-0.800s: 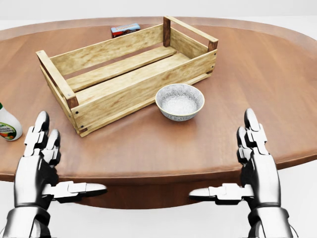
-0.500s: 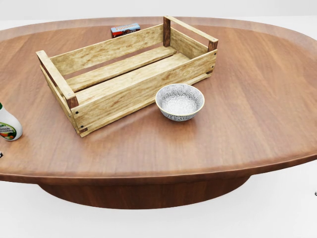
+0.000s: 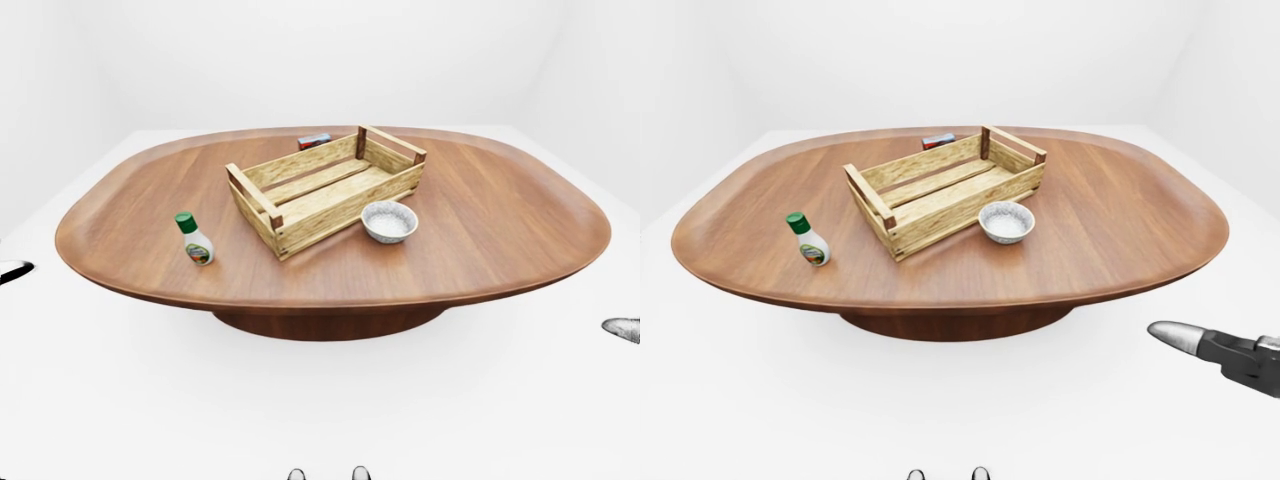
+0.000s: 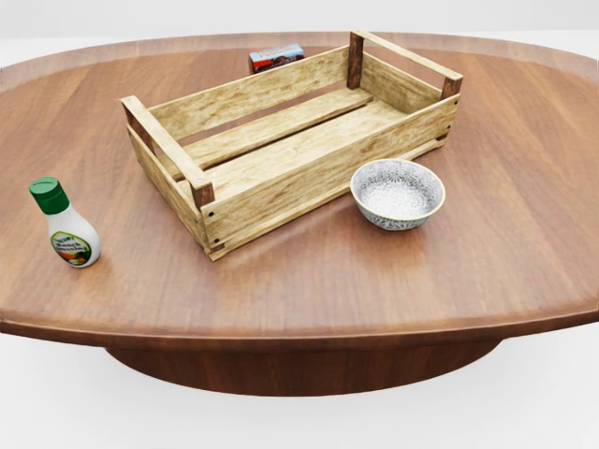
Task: Pick up the salad dressing and put it in the tray.
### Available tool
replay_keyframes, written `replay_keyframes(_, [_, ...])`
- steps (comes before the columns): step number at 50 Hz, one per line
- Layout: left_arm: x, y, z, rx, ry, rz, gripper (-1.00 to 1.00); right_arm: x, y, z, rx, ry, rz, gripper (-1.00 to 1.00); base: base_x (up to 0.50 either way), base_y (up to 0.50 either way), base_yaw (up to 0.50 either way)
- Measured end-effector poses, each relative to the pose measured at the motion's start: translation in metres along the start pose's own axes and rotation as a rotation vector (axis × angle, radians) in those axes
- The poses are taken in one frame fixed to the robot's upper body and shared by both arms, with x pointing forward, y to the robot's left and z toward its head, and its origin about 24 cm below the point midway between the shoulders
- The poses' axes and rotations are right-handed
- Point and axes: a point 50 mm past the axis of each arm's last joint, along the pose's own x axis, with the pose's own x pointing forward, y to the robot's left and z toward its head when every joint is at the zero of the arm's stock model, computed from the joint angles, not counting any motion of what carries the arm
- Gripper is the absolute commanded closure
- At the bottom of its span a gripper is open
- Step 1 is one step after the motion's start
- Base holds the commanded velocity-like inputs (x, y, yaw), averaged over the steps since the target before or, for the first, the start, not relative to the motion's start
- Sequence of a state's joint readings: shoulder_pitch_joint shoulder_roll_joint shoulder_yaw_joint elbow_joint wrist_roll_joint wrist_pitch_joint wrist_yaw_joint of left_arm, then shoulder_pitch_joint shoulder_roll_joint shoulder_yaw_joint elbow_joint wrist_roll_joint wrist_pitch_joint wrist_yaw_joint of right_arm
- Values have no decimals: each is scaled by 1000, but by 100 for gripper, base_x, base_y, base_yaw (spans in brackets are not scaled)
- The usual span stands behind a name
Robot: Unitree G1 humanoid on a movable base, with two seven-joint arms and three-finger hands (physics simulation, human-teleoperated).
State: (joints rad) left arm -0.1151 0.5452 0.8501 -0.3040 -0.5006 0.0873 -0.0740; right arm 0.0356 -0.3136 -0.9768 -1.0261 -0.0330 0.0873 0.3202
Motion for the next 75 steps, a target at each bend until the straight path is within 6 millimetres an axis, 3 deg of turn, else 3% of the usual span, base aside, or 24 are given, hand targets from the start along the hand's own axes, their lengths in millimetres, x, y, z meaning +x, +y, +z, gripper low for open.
replay_keyframes(13, [2,8,5,10,-11,15,-100,-2,8,0,-28,24,93,-100,31,46,0])
replay_keyframes(36, [2,9,-5,17,32,4,-100,-8,17,-1,42,42,155,-100,36,41,0])
replay_keyframes(53, [1,8,-9,23,45,-7,-100,-15,3,2,298,-28,92,-100,50,1,0])
replay_keyframes(75, [0,7,-8,27,43,-13,-100,-18,4,1,378,-21,98,-100,50,-1,0])
